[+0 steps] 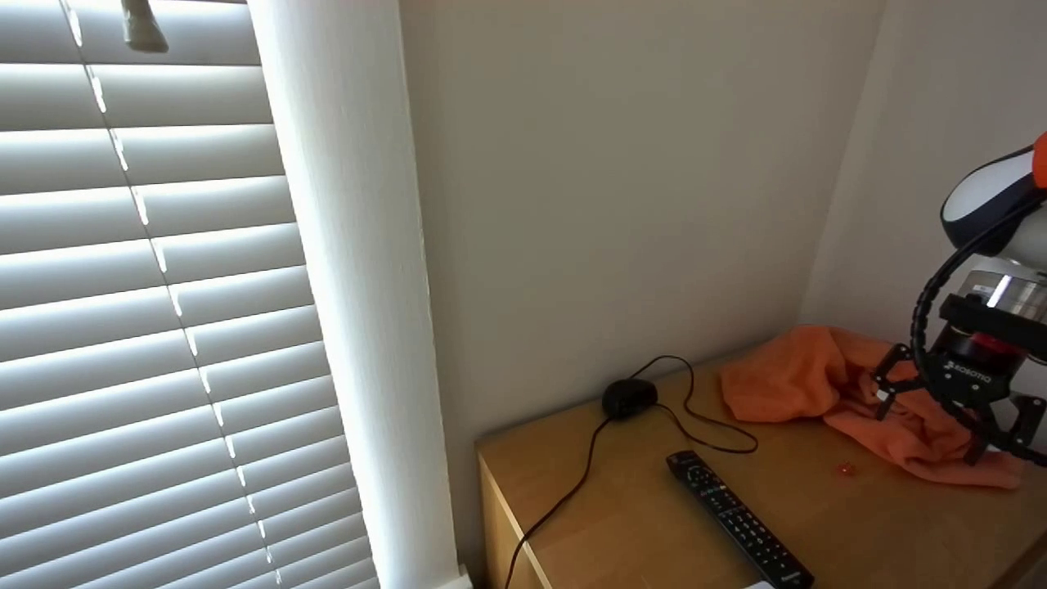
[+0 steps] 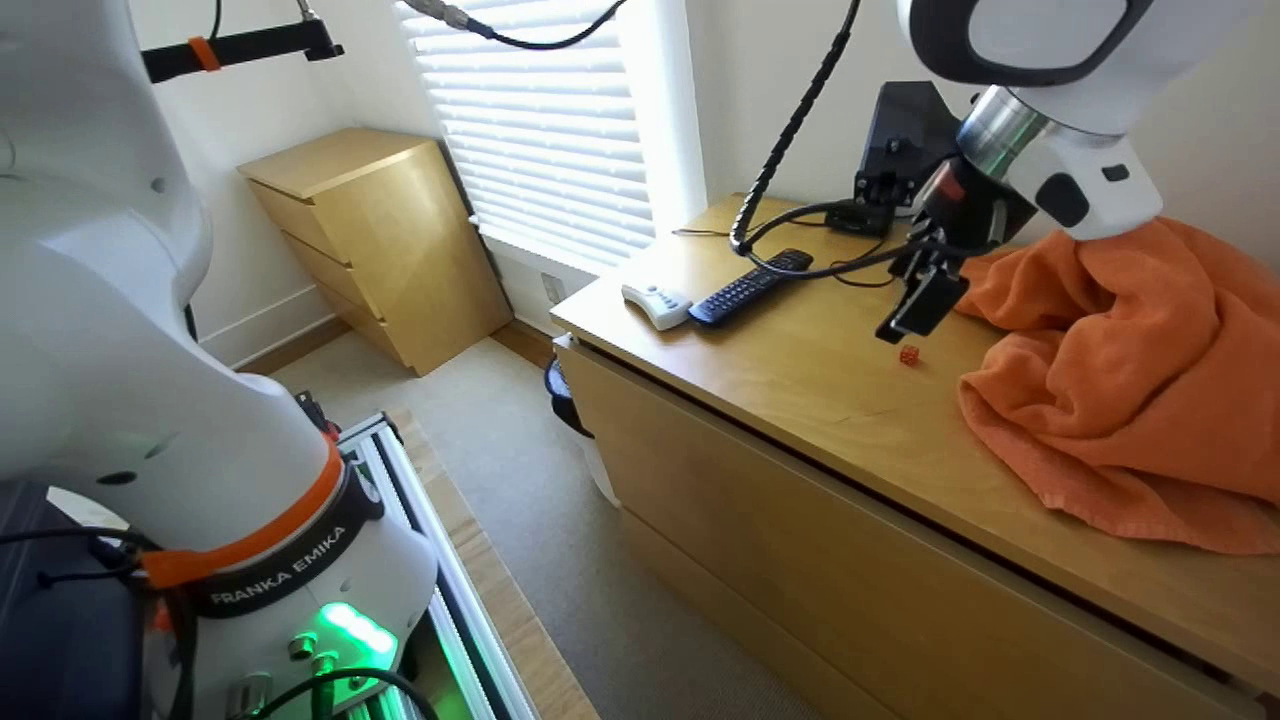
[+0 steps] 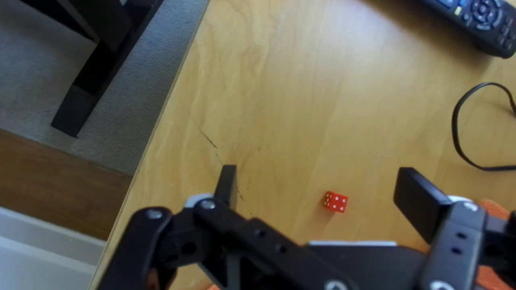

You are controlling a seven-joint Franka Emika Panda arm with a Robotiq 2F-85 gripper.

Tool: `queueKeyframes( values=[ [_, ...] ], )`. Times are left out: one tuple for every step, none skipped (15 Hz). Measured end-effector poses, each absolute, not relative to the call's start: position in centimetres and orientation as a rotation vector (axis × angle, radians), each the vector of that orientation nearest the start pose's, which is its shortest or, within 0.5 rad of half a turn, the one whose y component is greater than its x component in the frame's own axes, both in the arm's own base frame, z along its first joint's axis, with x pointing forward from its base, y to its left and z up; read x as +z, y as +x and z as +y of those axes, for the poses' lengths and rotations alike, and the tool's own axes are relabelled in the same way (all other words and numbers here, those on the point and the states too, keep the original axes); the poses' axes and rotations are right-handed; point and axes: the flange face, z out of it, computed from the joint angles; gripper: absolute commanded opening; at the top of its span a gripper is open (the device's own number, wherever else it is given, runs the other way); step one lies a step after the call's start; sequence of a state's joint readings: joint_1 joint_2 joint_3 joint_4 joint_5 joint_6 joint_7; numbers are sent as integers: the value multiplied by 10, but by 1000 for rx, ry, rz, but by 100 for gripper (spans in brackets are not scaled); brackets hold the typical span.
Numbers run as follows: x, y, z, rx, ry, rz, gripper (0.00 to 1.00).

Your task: Flip the dice

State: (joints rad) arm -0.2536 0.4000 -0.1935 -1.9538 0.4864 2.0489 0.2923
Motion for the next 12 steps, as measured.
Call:
queueKeyframes(
  values=[
    [250,544,-231,366,-2392,1386,100],
    [243,548,-235,369,-2366,1408,100],
    [237,552,-239,373,-2346,1432,100],
    [231,555,-243,376,-2330,1452,100],
    [226,559,-246,383,-2317,1472,100],
    [222,563,-248,391,-2307,1487,100],
    [217,566,-250,401,-2297,1502,100],
    [212,569,-251,417,-2284,1517,100],
    [207,571,-252,438,-2266,1532,100],
    [202,574,-252,460,-2246,1546,100],
    [196,576,-252,482,-2223,1561,100],
    [191,578,-253,501,-2200,1572,100]
  ],
)
